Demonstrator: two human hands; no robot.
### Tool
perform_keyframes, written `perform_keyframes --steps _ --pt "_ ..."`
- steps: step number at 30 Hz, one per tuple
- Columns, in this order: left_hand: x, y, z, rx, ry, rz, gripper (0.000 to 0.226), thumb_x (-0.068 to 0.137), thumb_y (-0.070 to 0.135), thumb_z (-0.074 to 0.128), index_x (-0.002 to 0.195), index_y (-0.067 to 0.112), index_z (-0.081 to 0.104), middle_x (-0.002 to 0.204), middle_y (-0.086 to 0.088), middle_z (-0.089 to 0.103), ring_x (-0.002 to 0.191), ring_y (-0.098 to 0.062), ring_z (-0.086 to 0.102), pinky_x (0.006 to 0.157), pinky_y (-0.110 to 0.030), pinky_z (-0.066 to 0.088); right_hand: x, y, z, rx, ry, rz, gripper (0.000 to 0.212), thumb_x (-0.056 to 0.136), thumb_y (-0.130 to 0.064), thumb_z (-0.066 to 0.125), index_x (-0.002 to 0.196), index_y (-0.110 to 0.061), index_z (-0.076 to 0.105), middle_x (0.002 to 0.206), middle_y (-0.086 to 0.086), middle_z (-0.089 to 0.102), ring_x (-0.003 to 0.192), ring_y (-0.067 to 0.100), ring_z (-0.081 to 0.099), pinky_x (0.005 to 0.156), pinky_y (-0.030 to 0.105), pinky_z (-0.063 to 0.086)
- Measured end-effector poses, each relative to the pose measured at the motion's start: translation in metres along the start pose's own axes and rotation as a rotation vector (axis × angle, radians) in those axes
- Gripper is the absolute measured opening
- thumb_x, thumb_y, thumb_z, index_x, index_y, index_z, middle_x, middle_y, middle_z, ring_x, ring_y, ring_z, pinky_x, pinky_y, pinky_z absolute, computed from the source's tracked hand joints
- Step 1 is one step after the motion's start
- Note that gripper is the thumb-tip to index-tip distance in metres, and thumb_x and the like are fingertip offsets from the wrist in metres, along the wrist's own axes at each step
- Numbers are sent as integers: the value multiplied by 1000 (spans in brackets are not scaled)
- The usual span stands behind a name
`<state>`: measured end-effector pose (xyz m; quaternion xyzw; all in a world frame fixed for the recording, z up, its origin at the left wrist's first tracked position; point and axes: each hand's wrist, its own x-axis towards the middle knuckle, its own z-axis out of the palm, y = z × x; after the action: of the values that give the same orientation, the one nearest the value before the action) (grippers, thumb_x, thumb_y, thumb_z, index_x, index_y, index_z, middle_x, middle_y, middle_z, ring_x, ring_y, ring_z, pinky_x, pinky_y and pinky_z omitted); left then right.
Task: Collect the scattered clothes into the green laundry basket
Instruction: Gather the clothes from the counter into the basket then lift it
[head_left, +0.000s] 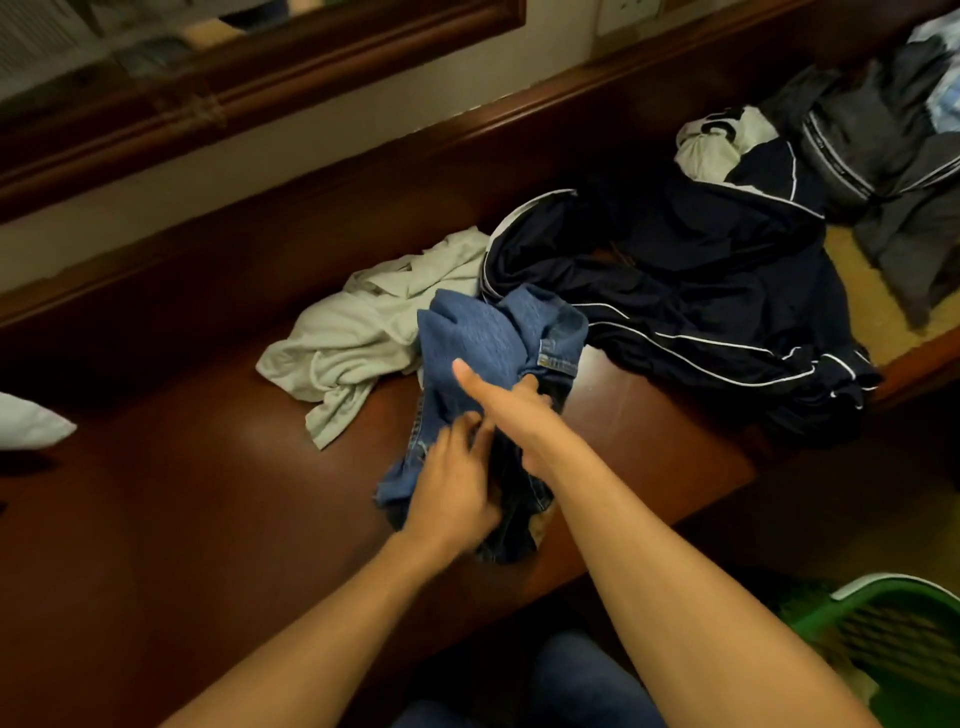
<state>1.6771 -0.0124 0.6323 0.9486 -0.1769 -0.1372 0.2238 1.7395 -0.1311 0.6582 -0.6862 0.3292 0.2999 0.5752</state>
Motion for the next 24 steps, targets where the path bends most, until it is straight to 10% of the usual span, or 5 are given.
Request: perform_keyframes --steps 7,11,14,24 --pt "-55 -8 30 -343 -210 24 105 73 4 57 162 27 5 169 12 -7 155 -10 -8 124 -30 7 11 2 16 -412 263 57 119 65 -74 76 150 -26 8 157 26 11 139 55 17 104 69 32" --pt "-57 -15 25 -542 -80 -84 91 64 -5 46 150 25 47 162 14 32 150 -1 22 121 -22 22 19 13 22 -489 393 -48 95 73 -59 79 140 -27 20 145 21 35 127 49 38 94 65 46" --pt "-49 -29 9 -499 186 -102 59 61 -6 44 105 15 77 126 3 69 122 -11 61 102 -29 49 19 15 18 -550 425 -135 85 79 -50 78 141 -27 24 138 17 45 124 46 44 90 61 49" --pt "-28 -71 -24 -367 263 40 47 72 -15 60 107 13 71 121 -3 55 108 -18 58 92 -30 50 -30 76 -5 -702 516 -380 58 77 -39 77 122 -31 42 106 3 66 99 36 61 73 48 57"
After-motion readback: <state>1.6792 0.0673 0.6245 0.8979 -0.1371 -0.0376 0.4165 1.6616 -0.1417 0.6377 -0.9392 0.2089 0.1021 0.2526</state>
